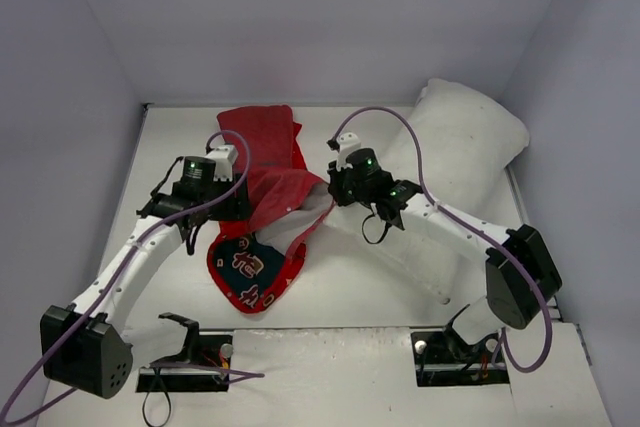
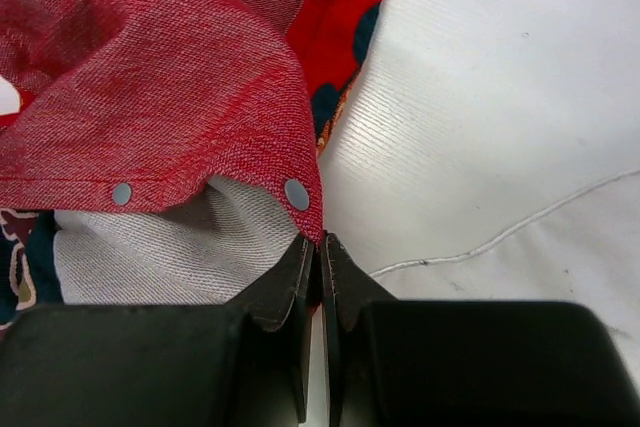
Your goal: Put the pillow into the pillowcase
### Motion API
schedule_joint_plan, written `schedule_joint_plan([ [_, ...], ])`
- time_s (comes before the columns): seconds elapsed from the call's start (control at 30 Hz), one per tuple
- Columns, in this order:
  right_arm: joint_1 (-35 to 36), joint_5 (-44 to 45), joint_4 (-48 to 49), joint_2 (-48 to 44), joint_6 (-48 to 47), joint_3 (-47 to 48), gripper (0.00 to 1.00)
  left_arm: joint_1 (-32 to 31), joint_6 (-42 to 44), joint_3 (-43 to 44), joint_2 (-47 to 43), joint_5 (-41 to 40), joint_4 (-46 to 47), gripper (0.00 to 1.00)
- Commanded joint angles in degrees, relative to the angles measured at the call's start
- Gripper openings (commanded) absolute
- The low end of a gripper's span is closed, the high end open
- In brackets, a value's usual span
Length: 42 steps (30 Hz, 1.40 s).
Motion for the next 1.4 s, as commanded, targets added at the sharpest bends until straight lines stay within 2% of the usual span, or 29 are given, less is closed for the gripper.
schedule_joint_plan([
  [0.0,-0.44,-1.85,3.02,0.31,-1.32,3.35,0.01,-1.28,-1.29,-0.62,0.09,0.03,2.54,0.53],
  [0.23,-0.35,-3.08,3.02,1.46,-1.06,4.76,0.01,-2.51,-4.54,0.78,5.71,-2.43,2.36,0.53],
  [0.57,0.53,-2.90,3.19,3.30,-0.62,6.25,0.01,-2.60,-8.05,1.31,10.73,-0.41,0.34,0.52],
  [0.7,0.70,-3.25,3.46,4.53,-0.88,7.66,0.00,-2.60,-9.46,1.22,11.08,-0.23,0.25,0.38],
  [0.73,0.70,-3.34,3.46,4.79,-1.05,8.44,0.00,-2.60,-9.46,1.48,11.60,-0.49,0.25,0.30],
  [0.83,0.96,-3.52,3.46,5.50,-1.14,9.33,0.00,-2.51,-9.64,2.71,12.31,-0.76,0.08,0.20],
  [0.87,0.88,-3.61,3.46,5.76,-1.14,9.68,0.00,-2.51,-9.73,3.06,12.48,-0.76,-0.01,0.13],
  [0.97,1.05,-3.69,3.46,6.11,-1.06,10.29,0.00,-2.42,-9.90,4.64,12.05,-1.11,-1.40,0.00],
  [1.13,2.10,-6.15,3.63,8.39,-2.02,14.15,0.01,-0.15,-9.82,9.47,6.87,-6.47,-5.37,0.00],
  [1.27,4.30,-8.96,3.55,12.78,-4.04,21.44,0.01,7.13,-9.64,12.55,2.39,-10.32,-8.18,0.00],
  [1.33,5.70,-10.64,3.46,16.74,-4.66,26.89,0.07,10.39,-9.38,12.56,-0.07,-12.26,-8.80,0.00],
  [1.37,6.15,-11.07,3.37,18.23,-4.66,30.13,0.13,11.28,-9.29,12.38,-1.13,-13.14,-8.80,0.00],
])
